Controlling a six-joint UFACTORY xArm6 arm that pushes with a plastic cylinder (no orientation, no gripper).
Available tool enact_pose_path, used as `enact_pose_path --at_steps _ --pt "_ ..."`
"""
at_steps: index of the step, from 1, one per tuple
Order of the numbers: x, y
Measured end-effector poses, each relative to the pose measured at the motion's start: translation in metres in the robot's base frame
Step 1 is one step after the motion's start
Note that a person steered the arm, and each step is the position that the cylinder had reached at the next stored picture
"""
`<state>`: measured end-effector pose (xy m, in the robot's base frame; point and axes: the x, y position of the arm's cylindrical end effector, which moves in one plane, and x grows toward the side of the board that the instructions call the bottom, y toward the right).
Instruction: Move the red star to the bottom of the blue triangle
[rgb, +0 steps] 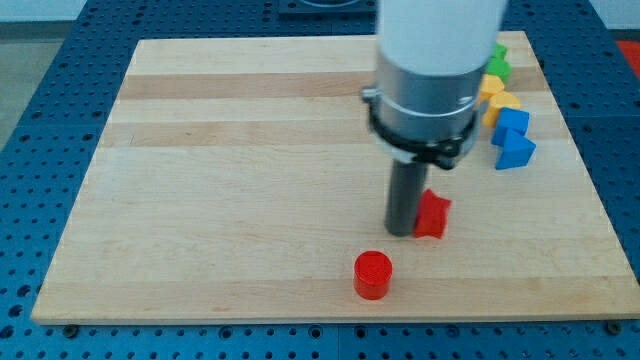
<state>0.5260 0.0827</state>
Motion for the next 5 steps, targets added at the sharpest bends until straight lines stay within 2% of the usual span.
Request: enact_pose_path --at_steps 2,5 --pt "0.001 0.019" --pt "-0.009 0.099"
